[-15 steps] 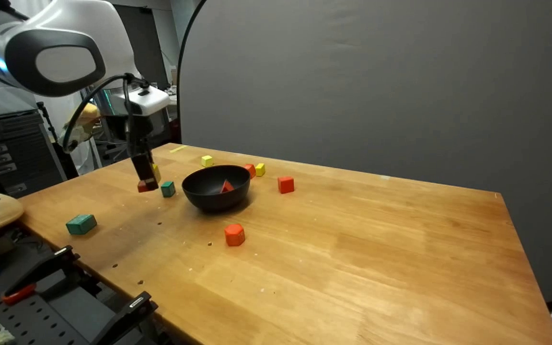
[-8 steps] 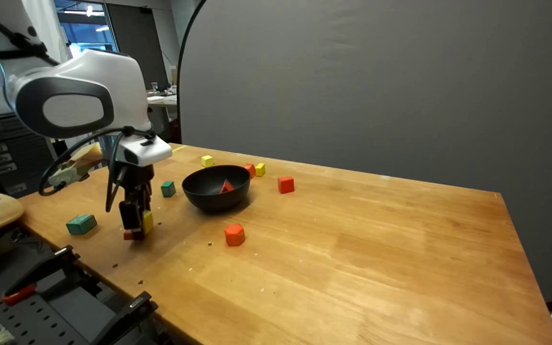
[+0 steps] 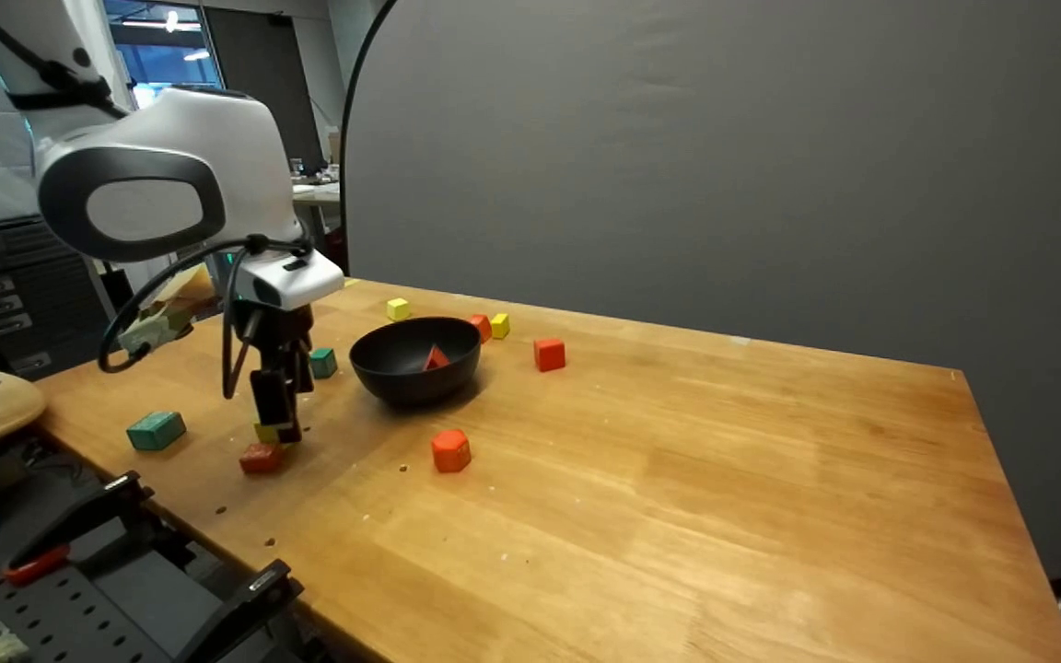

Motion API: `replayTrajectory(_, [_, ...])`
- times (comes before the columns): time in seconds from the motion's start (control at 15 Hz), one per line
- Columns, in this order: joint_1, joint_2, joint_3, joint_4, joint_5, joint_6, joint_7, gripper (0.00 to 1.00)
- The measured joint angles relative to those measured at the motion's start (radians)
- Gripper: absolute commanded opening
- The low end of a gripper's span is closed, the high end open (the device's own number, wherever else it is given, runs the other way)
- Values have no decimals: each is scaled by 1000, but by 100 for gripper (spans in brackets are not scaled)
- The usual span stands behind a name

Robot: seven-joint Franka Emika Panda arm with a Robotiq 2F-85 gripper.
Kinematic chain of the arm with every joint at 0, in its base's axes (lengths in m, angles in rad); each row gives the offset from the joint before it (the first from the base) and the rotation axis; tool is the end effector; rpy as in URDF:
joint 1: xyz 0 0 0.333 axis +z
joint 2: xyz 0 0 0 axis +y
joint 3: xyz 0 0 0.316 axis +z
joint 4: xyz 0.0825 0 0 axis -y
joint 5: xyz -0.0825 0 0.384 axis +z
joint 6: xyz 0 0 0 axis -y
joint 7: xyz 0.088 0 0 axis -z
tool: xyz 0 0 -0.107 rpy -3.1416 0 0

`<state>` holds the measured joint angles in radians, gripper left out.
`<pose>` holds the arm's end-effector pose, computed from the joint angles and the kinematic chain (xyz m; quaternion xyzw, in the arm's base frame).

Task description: Remove the blocks from the bowl and put them on the table

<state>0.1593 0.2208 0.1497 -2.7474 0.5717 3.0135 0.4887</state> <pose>0.3716 0.0815 0.1540 -0.9288 0.3656 0.0057 0.0609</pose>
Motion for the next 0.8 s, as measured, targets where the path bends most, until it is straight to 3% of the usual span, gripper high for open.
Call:
replayTrajectory(0.2, [2, -66, 2, 5, 34, 22, -92, 100])
replayTrajectory(0.4, [33, -130, -62, 8, -33, 25, -139, 100])
replayTrajectory(0.8, [30, -170, -233, 6, -457, 74, -27, 100])
